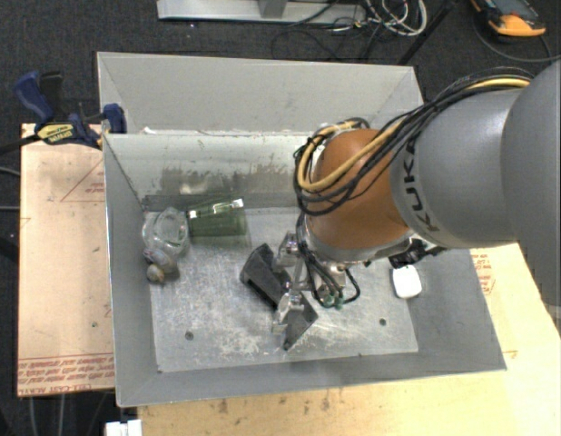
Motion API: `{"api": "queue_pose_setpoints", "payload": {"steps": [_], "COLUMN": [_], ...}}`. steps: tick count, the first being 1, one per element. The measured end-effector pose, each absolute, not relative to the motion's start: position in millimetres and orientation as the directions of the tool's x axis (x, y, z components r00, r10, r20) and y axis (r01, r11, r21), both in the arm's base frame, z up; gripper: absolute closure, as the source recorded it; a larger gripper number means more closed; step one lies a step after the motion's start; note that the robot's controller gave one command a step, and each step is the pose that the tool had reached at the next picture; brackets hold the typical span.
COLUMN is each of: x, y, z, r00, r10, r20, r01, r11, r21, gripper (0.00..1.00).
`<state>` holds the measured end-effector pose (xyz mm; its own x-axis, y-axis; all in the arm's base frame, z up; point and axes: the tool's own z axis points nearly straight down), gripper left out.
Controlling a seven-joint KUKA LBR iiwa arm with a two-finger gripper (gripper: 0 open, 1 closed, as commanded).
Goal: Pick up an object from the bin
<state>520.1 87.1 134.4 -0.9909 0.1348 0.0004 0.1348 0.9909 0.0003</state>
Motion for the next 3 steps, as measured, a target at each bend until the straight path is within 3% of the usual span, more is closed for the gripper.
{"api": "queue_pose_setpoints", "payload": {"steps": [1,2,3], "x": [543.5,547.5,547.5], "y": [68,67,67], "z": [151,82,82], "r00": [-0.996,-0.963,-0.963], "r10": [-0.090,0.269,0.269], "r20": [-0.002,-0.024,-0.024], "r01": [-0.090,0.269,0.269], "r11": [0.996,0.963,0.963], "r21": [0.001,0.006,0.006], "gripper": [0.00,1.00,1.00]}}
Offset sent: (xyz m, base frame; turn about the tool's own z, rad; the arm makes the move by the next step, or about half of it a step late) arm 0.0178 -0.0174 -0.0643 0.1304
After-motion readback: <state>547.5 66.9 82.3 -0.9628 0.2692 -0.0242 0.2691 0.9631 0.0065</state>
